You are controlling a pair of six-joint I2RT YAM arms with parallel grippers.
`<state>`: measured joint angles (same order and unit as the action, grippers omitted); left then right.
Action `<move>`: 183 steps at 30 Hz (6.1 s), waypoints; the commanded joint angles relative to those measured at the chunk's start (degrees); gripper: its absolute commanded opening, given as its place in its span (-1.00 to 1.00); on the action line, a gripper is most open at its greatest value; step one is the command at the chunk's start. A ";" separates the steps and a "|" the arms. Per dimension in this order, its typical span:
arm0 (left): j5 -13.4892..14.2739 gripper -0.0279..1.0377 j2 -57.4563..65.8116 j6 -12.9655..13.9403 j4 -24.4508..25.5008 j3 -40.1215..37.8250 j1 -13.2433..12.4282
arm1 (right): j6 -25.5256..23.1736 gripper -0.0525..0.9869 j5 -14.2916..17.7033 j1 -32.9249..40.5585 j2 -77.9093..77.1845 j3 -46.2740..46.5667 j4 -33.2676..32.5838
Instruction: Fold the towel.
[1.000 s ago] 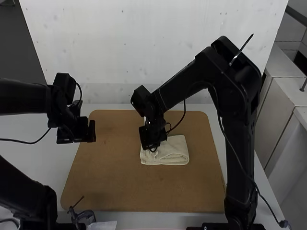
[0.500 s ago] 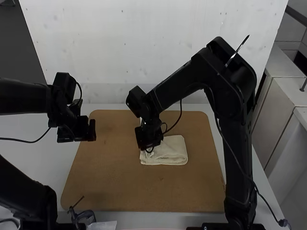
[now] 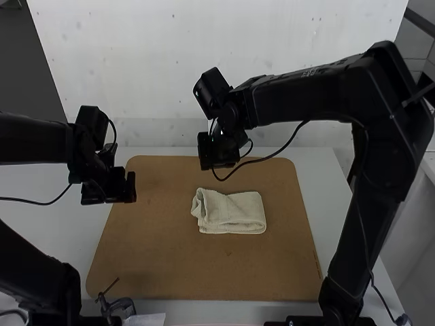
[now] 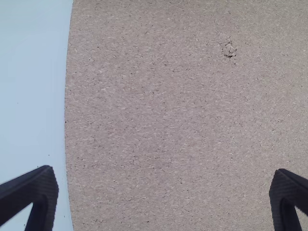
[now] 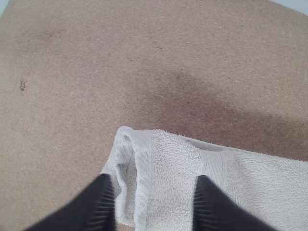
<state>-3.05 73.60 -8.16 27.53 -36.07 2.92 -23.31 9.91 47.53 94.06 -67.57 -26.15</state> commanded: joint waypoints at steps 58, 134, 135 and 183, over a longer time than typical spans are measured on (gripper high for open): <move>-1.26 0.90 -0.65 2.27 -2.83 0.74 -2.13 | 3.18 0.90 1.87 -7.27 3.76 -1.25 -1.62; 7.09 0.88 -72.20 5.61 24.24 11.47 -3.27 | 27.44 0.95 3.01 -42.78 -93.80 47.44 -4.61; 6.74 0.88 -72.20 5.53 25.38 11.20 -3.27 | 26.56 0.95 2.57 -42.78 -93.71 46.92 -6.81; 4.72 0.89 -72.55 5.44 26.08 11.03 -3.45 | 20.67 0.95 -5.69 -42.52 -94.06 41.91 -29.40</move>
<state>1.87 2.17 -3.22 53.82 -23.51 0.01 -2.17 4.69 5.50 0.34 -24.08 -55.86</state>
